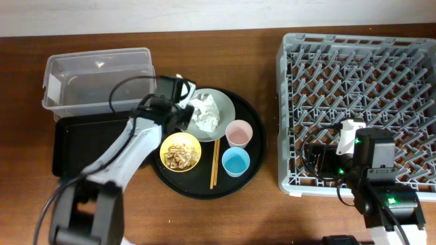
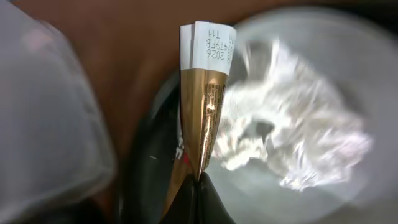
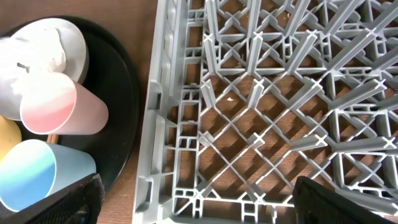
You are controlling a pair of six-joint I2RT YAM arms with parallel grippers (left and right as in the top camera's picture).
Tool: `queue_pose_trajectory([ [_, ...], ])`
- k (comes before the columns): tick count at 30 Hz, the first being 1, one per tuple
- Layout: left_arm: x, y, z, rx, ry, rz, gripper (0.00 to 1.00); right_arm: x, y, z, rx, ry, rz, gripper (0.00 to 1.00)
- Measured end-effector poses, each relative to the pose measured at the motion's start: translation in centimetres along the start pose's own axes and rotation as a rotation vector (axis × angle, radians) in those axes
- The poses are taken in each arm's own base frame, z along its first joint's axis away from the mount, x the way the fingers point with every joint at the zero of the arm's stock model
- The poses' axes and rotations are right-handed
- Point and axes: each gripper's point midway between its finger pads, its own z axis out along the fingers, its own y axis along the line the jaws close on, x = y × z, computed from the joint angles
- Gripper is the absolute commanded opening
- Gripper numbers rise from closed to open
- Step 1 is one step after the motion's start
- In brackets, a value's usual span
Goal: Sort waste into correct bins and load items into the dishwasher rack
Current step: 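Grasp the gold wrapper on the white plate with the left gripper, then drop the gold wrapper into the clear plastic bin with left gripper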
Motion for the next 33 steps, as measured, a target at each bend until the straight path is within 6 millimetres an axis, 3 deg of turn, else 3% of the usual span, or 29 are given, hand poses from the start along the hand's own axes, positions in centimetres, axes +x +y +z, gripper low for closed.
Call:
queue_pose_trajectory([
  [2,-2.6,1.7,-3.0,-0.059,-0.105,-0.019,0.01,0.0,0.0,0.0,0.0,0.001,0.0,0.98],
  [4,-4.9,5.1,-6.1,-0.15,-0.212,-0.069,0.01,0.0,0.0,0.0,0.001,0.001,0.001,0.98],
  [6,-5.7,8.2,-7.1,-0.216,-0.265,-0.12,0.0,0.0,0.0,0.0,0.001,0.002,0.0,0.98],
  [7,-5.9,11.4,-7.6,-0.279,-0.301,-0.171,0.01,0.0,0.0,0.0,0.001,0.001,0.0,0.99],
  [9,-6.2,15.8,-8.8,-0.367,-0.37,-0.239,0.01,0.0,0.0,0.0,0.001,0.001,0.0,0.98],
  [12,-7.1,19.5,-9.8,-0.447,-0.457,-0.288,0.06,0.0,0.0,0.0,0.001,0.002,0.0,0.98],
  [13,-7.0,20.1,-9.4,-0.457,-0.461,-0.295,0.1,0.0,0.0,0.0,0.001,0.002,0.001,0.98],
  [15,-6.5,20.5,-8.0,-0.458,-0.442,-0.305,0.34,0.0,0.0,0.0,0.0,0.001,0.0,0.98],
  [16,-6.3,20.5,-7.3,-0.456,-0.429,-0.302,0.5,0.0,0.0,0.0,0.001,0.001,0.0,0.98],
  [17,-5.6,20.3,-5.7,-0.445,-0.397,-0.306,0.56,0.0,0.0,0.0,0.001,0.001,0.0,0.98],
  [20,-5.4,20.3,-5.3,-0.443,-0.39,-0.308,0.61,0.0,0.0,0.0,0.001,0.001,0.0,0.98],
  [22,-5.1,19.3,-4.7,-0.401,-0.362,-0.296,0.64,0.0,0.0,0.0,0.0,0.001,0.0,0.98],
  [24,-5.0,15.3,-3.7,-0.257,-0.314,-0.252,0.73,0.0,0.0,0.0,0.0,0.0,0.0,0.98],
  [28,-4.2,3.3,-2.3,0.052,-0.184,-0.106,0.81,0.0,0.0,0.0,0.0,-0.001,0.0,0.98],
  [31,-3.5,-0.8,-0.7,0.136,-0.133,-0.05,0.81,0.0,0.0,0.0,0.0,0.0,0.0,0.98],
  [33,-3.3,-1.4,1.3,0.147,-0.126,-0.043,0.81,0.0,0.0,0.0,0.0,0.0,0.0,0.98],
])
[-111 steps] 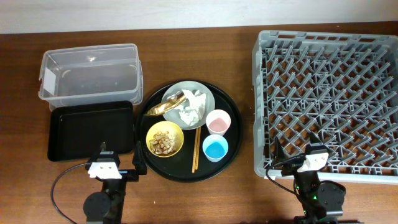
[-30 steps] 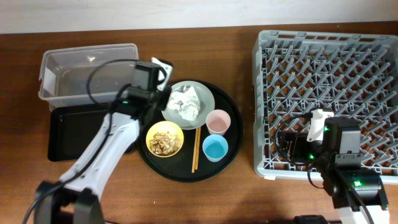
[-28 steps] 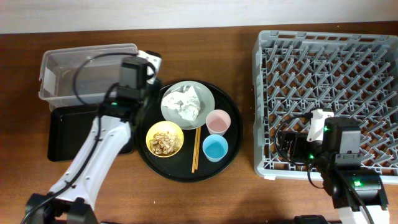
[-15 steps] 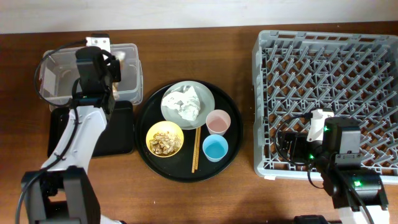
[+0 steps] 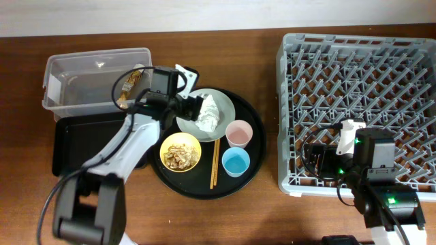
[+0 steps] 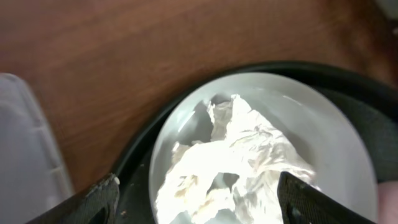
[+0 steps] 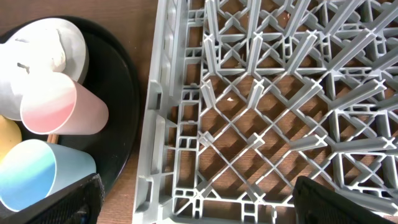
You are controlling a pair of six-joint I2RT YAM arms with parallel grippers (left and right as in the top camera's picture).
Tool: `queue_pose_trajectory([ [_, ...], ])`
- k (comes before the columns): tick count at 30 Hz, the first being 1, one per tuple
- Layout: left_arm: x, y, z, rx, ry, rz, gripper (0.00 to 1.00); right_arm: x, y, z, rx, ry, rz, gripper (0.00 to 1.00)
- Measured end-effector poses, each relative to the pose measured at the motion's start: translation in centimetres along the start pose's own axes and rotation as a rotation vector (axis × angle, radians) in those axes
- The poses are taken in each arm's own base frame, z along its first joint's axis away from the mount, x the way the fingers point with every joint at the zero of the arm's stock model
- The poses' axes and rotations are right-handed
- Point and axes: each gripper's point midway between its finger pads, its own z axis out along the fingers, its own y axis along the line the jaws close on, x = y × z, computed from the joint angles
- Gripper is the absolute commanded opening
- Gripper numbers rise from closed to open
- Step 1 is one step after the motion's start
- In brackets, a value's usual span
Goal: Sort waste into correct bins and load items into the dishwasher rack
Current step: 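Drop the gold wrapper into the clear plastic bin with left gripper, then grasp the white tissue on the plate with the left gripper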
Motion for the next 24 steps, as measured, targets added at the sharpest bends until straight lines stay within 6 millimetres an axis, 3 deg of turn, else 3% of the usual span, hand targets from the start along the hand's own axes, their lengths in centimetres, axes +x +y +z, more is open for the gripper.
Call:
queue_pose_trajectory([
  [2,1.9,-0.1,2.8,0.008,0.048,-0.004,0.8,0.1,0.0,0.0,0.0,0.004,0.0,0.98],
  [4,3.3,-0.1,4.1,0.012,0.087,-0.007,0.72,0.1,0.0,0.0,0.001,0.005,0.0,0.98],
  [5,3.6,-0.1,4.4,0.011,0.097,-0.008,0.62,0.1,0.0,0.0,0.001,0.006,0.0,0.98],
  [6,3.8,0.0,4.6,0.007,0.102,-0.007,0.35,0.1,0.0,0.0,0.001,0.006,0.0,0.98],
  [7,4.4,0.1,4.9,0.0,0.123,-0.009,0.19,0.1,0.0,0.0,0.001,0.006,0.001,0.98],
  [9,5.3,0.1,5.1,-0.001,0.155,-0.012,0.0,0.1,0.0,0.0,0.001,0.006,0.0,0.98],
  [15,5.8,0.1,4.7,0.0,0.177,-0.015,0.0,0.1,0.0,0.0,0.001,0.006,0.001,0.98],
  [17,4.1,0.2,2.8,-0.007,0.137,-0.013,0.0,0.2,0.0,0.0,0.001,0.006,-0.001,0.98],
  [19,1.4,1.0,-0.6,-0.049,0.062,-0.009,0.0,0.2,0.0,0.0,0.001,0.006,0.001,0.98],
  [22,-1.9,4.3,-5.7,-0.19,-0.058,-0.029,0.01,0.2,0.0,0.0,0.001,0.006,0.001,0.98],
  [24,-2.2,6.3,-6.5,-0.245,-0.077,-0.053,0.0,0.1,0.0,0.0,0.001,0.006,0.0,0.98],
])
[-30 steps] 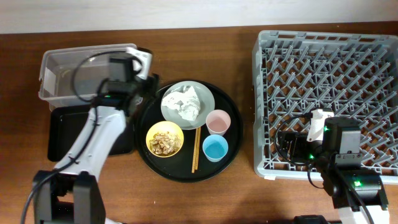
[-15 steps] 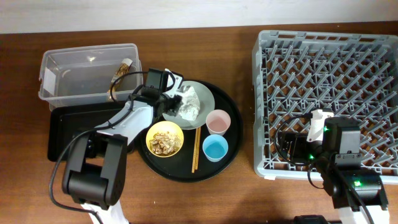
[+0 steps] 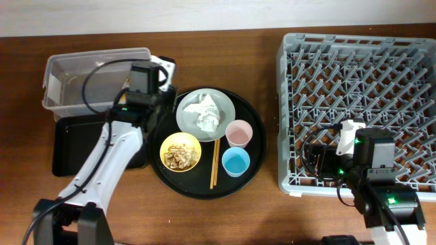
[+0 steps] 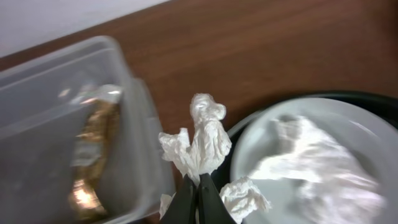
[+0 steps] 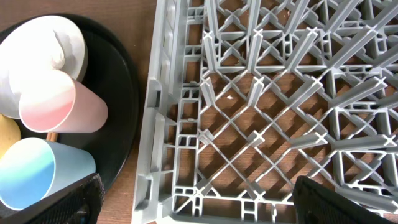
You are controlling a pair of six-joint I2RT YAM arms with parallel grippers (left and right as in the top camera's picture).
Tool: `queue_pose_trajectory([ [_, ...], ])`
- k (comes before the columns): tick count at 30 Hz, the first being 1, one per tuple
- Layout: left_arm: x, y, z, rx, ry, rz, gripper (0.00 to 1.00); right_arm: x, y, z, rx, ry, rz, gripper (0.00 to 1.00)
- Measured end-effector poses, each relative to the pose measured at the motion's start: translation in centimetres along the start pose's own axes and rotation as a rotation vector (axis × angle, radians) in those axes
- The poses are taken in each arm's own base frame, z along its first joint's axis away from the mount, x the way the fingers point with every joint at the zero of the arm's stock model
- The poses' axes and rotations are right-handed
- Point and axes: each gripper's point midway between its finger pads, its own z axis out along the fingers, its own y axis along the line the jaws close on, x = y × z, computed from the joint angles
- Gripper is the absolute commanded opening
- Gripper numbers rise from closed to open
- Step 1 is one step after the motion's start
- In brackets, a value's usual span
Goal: Sort waste into correct bins and load items into the dishwasher rack
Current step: 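Grasp the white tissue on the plate with the left gripper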
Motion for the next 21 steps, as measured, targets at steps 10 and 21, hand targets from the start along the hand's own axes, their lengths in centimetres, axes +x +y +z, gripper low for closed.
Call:
queue_pose_trajectory([
  [10,-1.8,11.8,-0.5,-0.242,-0.141,-0.151,0.59,0.0,0.0,0.0,0.0,0.0,0.0,0.98],
  [21,1.4,-7.8,2.0,0.249,0.037,0.065,0.72,0.0,0.0,0.0,0.0,0.0,0.0,0.98],
])
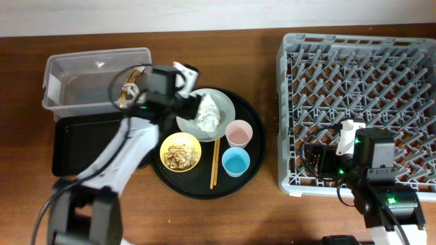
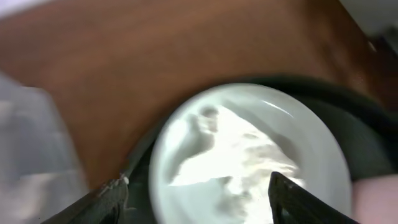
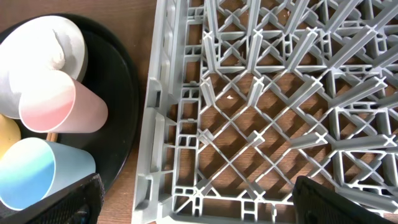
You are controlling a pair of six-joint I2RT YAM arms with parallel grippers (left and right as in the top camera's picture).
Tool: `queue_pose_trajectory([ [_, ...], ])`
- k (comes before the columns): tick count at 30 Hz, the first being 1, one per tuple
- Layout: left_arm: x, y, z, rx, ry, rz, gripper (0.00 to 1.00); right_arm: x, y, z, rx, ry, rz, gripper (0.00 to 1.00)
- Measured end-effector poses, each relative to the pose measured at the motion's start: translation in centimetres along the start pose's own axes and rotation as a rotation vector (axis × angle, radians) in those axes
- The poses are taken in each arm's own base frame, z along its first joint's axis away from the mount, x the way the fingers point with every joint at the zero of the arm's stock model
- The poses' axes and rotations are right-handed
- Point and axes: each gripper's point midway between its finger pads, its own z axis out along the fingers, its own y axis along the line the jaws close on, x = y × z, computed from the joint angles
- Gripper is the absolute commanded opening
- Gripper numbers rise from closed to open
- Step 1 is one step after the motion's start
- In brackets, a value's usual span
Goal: Sort waste into correct bins and load items into the dishwasher rack
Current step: 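Grasp the white tissue on the plate with the left gripper, then drop the tissue into the clear plastic bin with left gripper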
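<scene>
A crumpled white tissue (image 2: 233, 149) lies on the white plate (image 2: 311, 143) at the back of the round black tray (image 1: 253, 114). My left gripper (image 2: 199, 202) hangs open just above it, with one finger on either side of the plate and nothing in the jaws. A gold wrapper (image 1: 129, 86) lies in the clear bin (image 1: 95, 58). The tray also carries a yellow bowl of food scraps (image 1: 180, 151), a pink cup (image 1: 238, 133), a blue cup (image 1: 236, 162) and chopsticks (image 1: 214, 163). Empty and open, my right gripper (image 3: 199, 202) sits over the front-left corner of the grey dishwasher rack (image 3: 267, 93).
A black rectangular bin (image 1: 78, 146) stands in front of the clear bin, left of the tray. The rack (image 1: 361, 75) fills the right side of the brown table. The left arm reaches over the black bin's right end.
My left gripper was shut on a torn piece of tissue beside the clear bin. It is now open over the plate's tissue and holds nothing. The right arm has not moved.
First my left gripper held a gold wrapper beside the plate. Then the wrapper lay in the clear bin and the gripper was open over the plate. After that it held a piece of tissue near the bin. It now stands open over the plate again.
</scene>
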Motion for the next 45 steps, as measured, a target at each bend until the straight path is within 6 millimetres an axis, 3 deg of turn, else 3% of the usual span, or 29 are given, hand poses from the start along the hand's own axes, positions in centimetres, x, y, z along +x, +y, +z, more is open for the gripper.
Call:
queue_pose_trajectory([
  [3,3.2,-3.8,3.8,0.075,0.107,0.046,0.74,0.1,0.0,0.0,0.0,0.003,0.001,0.98],
  [6,4.9,-4.9,5.8,0.095,0.152,0.061,0.72,0.1,0.0,0.0,0.0,0.003,0.001,0.98],
  [8,6.5,-5.6,7.1,0.107,0.196,0.069,0.42,0.1,0.0,0.0,0.0,0.003,0.001,0.98],
  [12,7.5,-5.9,7.8,0.112,0.221,0.07,0.0,0.1,0.0,0.0,0.0,0.003,0.001,0.98],
  [18,7.5,-5.8,7.7,0.107,0.226,0.071,0.0,0.1,0.0,0.0,0.0,0.003,0.001,0.98],
  [21,6.2,-4.5,5.9,0.051,0.205,0.072,0.0,0.1,0.0,0.0,0.0,0.003,0.001,0.98],
  [23,2.1,-2.2,2.0,-0.03,0.087,0.058,0.0,0.1,0.0,0.0,0.0,0.003,0.001,0.98],
  [25,0.0,0.3,-0.9,-0.108,0.017,0.034,0.01,0.1,0.0,0.0,0.0,0.003,0.001,0.98],
  [26,-1.2,2.9,-3.0,-0.183,-0.028,0.003,0.0,0.1,0.0,0.0,0.0,0.003,0.001,0.98],
  [27,-1.7,6.2,-4.9,-0.271,-0.06,-0.04,0.01,0.1,0.0,0.0,0.0,0.003,0.0,0.98],
  [31,-0.6,13.3,-6.5,-0.419,-0.072,-0.145,0.01,0.1,0.0,0.0,0.0,0.003,0.001,0.98],
  [32,-0.3,15.0,-6.7,-0.451,-0.077,-0.17,0.11,0.1,0.0,0.0,0.001,0.004,0.001,0.98],
  [33,0.2,16.6,-6.8,-0.479,-0.078,-0.193,0.42,0.1,0.0,0.0,0.0,0.004,0.001,0.98],
  [34,0.7,18.1,-6.7,-0.503,-0.079,-0.215,0.5,0.1,0.0,0.0,0.0,0.004,0.001,0.98],
  [35,1.3,19.0,-6.5,-0.516,-0.071,-0.227,0.51,0.1,0.0,0.0,0.0,0.004,0.002,0.98],
  [38,1.3,20.1,-6.1,-0.533,-0.089,-0.24,0.66,0.1,0.0,0.0,0.0,0.003,0.001,0.99],
  [41,0.7,20.2,-6.2,-0.538,-0.112,-0.235,0.66,0.1,0.0,0.0,0.0,0.003,0.001,0.98],
  [43,1.4,19.4,-6.2,-0.51,-0.078,-0.235,0.66,0.1,0.0,0.0,0.001,0.005,0.001,0.98],
  [45,2.2,16.2,-6.4,-0.405,-0.013,-0.218,0.68,0.1,0.0,0.0,0.001,0.005,0.0,0.98],
])
